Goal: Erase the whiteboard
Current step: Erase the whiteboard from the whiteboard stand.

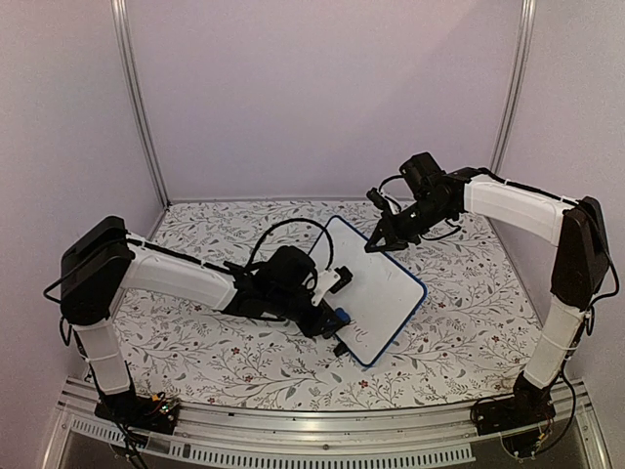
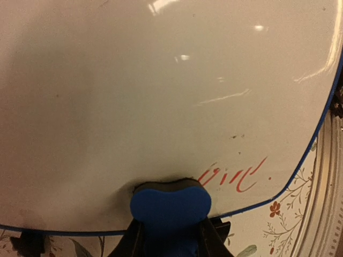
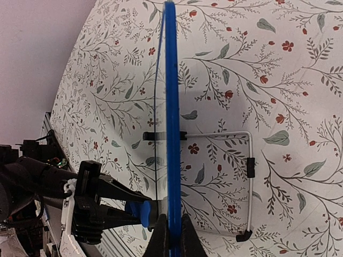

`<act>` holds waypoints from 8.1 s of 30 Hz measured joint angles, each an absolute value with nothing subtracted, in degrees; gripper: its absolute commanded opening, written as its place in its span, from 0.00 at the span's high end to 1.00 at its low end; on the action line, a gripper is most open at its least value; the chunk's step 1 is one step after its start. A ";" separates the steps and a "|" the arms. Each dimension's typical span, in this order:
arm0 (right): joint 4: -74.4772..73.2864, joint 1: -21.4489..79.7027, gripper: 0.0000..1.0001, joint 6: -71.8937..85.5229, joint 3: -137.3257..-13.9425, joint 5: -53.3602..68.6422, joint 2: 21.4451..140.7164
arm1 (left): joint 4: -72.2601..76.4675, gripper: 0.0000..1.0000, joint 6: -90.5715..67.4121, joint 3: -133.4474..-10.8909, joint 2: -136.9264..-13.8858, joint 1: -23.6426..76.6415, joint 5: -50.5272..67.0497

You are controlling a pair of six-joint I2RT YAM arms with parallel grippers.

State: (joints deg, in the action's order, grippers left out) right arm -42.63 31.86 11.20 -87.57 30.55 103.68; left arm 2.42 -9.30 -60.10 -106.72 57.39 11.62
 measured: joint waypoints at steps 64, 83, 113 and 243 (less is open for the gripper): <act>-42.59 32.01 1.00 10.92 -87.68 30.55 103.70 | -4.01 1.00 -4.62 -62.06 -107.79 62.41 6.98; -42.63 32.01 1.00 11.11 -87.70 30.55 103.70 | -10.92 1.00 -5.39 -65.89 -106.76 61.73 1.56; -42.57 32.08 1.00 10.90 -87.70 30.55 103.70 | -13.34 1.00 -5.63 -71.92 -110.17 66.15 5.45; -42.37 32.58 1.00 10.72 -87.81 30.48 103.68 | -18.68 1.00 -9.45 -70.54 -109.16 69.49 0.49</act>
State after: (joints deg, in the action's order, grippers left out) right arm -42.37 32.58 10.72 -87.81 30.48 103.68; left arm -18.68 -9.45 -70.54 -109.16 69.49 0.49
